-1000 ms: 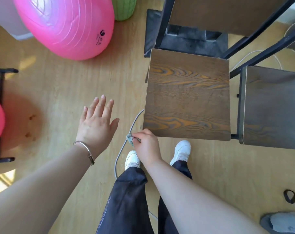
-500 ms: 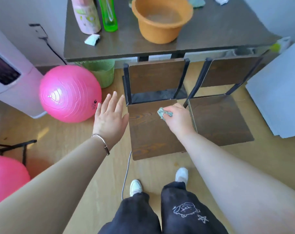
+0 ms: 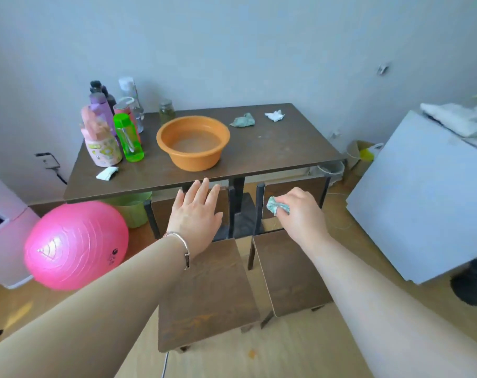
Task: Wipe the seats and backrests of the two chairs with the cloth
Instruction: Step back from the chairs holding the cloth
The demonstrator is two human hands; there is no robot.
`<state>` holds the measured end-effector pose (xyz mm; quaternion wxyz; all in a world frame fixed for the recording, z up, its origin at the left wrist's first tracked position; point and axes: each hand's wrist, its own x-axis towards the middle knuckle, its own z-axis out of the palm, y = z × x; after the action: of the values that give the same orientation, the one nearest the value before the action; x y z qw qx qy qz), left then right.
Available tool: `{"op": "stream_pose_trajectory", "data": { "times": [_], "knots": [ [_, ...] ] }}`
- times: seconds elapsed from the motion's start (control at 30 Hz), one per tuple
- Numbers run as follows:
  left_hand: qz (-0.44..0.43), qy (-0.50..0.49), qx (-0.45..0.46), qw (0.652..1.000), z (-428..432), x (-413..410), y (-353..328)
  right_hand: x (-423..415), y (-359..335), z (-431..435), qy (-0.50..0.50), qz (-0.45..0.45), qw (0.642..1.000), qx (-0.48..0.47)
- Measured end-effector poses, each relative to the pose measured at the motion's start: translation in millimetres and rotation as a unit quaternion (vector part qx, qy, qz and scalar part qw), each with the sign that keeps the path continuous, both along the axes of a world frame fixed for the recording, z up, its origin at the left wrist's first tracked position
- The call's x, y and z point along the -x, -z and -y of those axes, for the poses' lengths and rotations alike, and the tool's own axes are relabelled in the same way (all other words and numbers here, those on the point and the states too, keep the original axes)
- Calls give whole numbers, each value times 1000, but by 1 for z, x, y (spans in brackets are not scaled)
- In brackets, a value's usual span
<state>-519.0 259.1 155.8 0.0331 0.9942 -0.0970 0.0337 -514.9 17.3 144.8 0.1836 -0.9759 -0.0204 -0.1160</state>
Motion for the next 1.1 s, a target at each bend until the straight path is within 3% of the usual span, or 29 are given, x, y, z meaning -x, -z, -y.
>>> {"op": "stream_pose_trajectory", "data": {
  "times": [0.23, 0.43, 0.73, 1.1],
  "knots": [
    [61, -33, 24, 997, 116, -33, -37, -34, -39, 114, -41, 21, 999, 16],
    [75, -79, 28, 994, 155, -55, -57, -80, -61, 167, -67, 40, 997, 11],
    [70, -107, 29, 991, 179, -95, -73, -144, -73, 186, -86, 42, 995, -14],
    [9, -75, 66, 995, 179, -176, -23, -205, -42, 174, -31, 11, 999, -28]
  ]
}}
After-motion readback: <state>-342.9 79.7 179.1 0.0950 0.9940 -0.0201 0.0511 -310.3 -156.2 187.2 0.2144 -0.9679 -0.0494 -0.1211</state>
